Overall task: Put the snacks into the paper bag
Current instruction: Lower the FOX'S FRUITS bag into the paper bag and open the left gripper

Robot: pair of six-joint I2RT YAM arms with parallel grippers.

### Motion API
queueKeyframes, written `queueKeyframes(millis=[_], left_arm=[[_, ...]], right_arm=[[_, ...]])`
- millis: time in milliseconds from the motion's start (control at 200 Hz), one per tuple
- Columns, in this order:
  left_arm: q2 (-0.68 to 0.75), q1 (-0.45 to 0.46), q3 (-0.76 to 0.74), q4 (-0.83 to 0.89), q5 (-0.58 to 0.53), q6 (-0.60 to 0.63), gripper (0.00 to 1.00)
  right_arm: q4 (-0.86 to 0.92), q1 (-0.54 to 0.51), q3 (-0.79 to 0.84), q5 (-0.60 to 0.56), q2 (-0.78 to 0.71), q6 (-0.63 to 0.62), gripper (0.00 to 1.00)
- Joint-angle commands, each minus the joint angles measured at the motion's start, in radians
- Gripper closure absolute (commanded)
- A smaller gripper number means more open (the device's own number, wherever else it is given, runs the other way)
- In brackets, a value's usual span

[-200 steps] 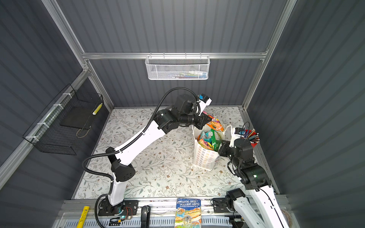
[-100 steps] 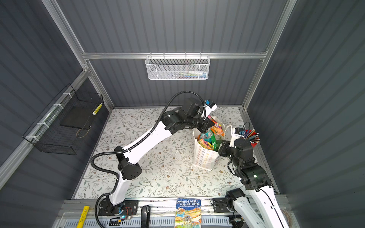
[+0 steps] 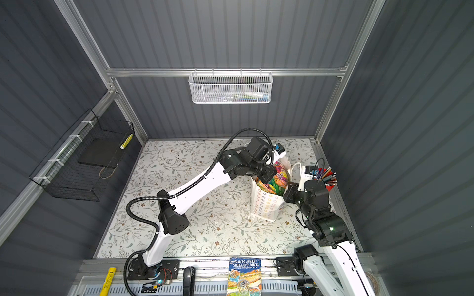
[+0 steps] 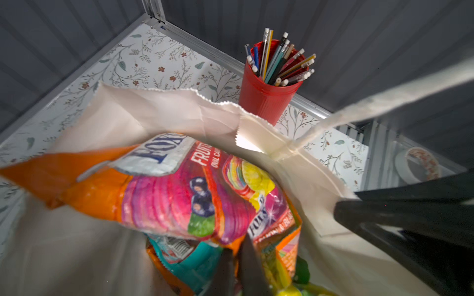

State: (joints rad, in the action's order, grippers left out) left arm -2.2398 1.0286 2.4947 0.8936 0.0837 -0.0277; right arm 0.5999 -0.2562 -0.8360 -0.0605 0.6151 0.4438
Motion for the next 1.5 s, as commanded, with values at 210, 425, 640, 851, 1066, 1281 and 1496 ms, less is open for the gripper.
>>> queueKeyframes(millis=[210, 425, 640, 851, 1066, 1281, 1496], left_arm=[[0.182, -0.001, -0.171, -0.183, -0.047, -0.055, 0.54], [0.131, -0.001, -0.085, -0.149, -0.064, -0.067, 0.6], [0.056, -0.001, -0.027, -0.159, -0.065, -0.075, 0.62], [-0.053, -0.001, 0.028, -0.142, -0.048, -0.079, 0.67], [-0.116, 0.004, -0.042, -0.157, 0.024, -0.106, 0.94], [-0.216, 0.005, 0.073, -0.081, 0.036, -0.113, 0.9], [-0.056, 0.004, -0.001, -0.123, 0.061, -0.115, 0.58]], right_arm=[[-0.06, -0.005, -0.02, -0.004, -0.026, -0.014, 1.0], [-0.059, -0.005, -0.021, -0.002, -0.031, -0.014, 1.0], [-0.059, -0.005, -0.02, -0.002, -0.03, -0.016, 1.0], [-0.058, -0.005, -0.021, 0.0, -0.029, -0.017, 1.0], [-0.06, -0.005, -0.02, 0.002, -0.026, -0.016, 1.0], [-0.061, -0.005, -0.019, -0.002, -0.02, -0.017, 1.0], [-0.064, -0.005, -0.017, -0.013, -0.018, -0.016, 1.0]])
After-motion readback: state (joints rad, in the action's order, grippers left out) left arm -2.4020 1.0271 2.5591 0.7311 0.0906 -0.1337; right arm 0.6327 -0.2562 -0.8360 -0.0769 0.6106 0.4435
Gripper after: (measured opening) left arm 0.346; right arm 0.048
